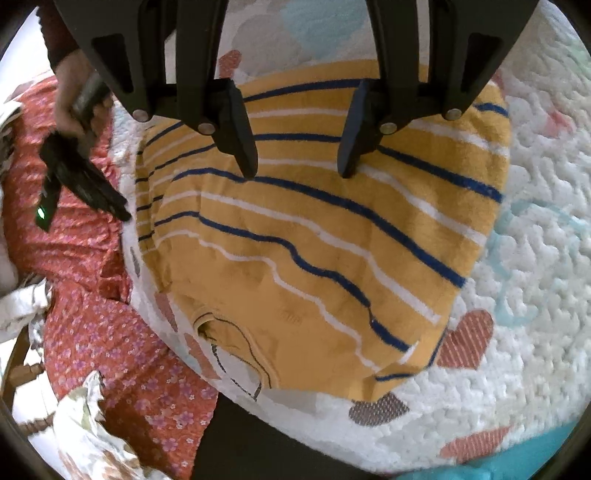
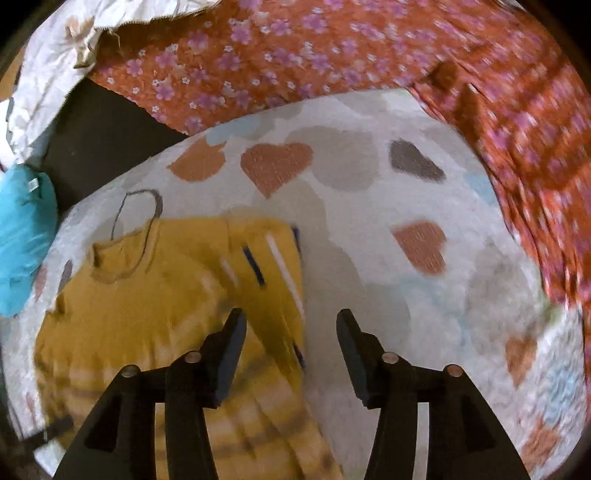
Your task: Fold small clothes
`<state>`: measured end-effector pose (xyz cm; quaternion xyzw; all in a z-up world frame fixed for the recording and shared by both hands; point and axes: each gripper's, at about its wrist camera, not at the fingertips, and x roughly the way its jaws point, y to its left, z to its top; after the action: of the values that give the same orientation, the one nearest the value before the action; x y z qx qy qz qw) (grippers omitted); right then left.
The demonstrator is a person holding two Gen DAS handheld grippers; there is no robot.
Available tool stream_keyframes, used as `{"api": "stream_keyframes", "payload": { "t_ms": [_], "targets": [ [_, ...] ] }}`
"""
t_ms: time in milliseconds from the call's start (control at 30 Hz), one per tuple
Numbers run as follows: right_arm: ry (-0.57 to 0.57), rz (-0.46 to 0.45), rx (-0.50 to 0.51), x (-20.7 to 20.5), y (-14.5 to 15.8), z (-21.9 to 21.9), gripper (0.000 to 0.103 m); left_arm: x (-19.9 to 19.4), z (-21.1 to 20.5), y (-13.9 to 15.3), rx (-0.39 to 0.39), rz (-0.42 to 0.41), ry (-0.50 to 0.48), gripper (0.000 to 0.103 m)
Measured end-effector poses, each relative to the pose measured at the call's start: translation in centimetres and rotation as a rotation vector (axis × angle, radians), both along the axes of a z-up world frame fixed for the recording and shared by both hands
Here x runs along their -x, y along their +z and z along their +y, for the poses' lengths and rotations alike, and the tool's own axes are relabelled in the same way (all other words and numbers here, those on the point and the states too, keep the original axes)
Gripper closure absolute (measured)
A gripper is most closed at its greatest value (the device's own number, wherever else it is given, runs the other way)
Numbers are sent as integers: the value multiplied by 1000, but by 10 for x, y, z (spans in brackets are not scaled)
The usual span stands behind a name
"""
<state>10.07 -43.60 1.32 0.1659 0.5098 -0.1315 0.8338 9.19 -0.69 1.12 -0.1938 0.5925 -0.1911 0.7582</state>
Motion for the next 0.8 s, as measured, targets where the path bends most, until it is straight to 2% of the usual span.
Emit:
{"api": "stream_keyframes", "payload": {
  "t_ms": [200,333,500,633,700,800],
  "targets": [
    [-87,23,-171,75,-22,-11,49,14,-9,18,-140,-125,-26,59],
    [-109,36,-185,102,-30,-2,49,20,-7,23,-195,-169,-12,59],
    [-36,6,-115,103,-13,24,49,22,0,31,-256,-211,15,59],
    [56,-27,-64,88,5,53,49,24,9,36,-262,-231,45,59],
    [87,-11,-80,78,2,63,49,24,15,39,-272,-244,65,59],
    [70,24,-85,66,-13,67,49,25,21,42,-269,-253,92,57]
  ]
}}
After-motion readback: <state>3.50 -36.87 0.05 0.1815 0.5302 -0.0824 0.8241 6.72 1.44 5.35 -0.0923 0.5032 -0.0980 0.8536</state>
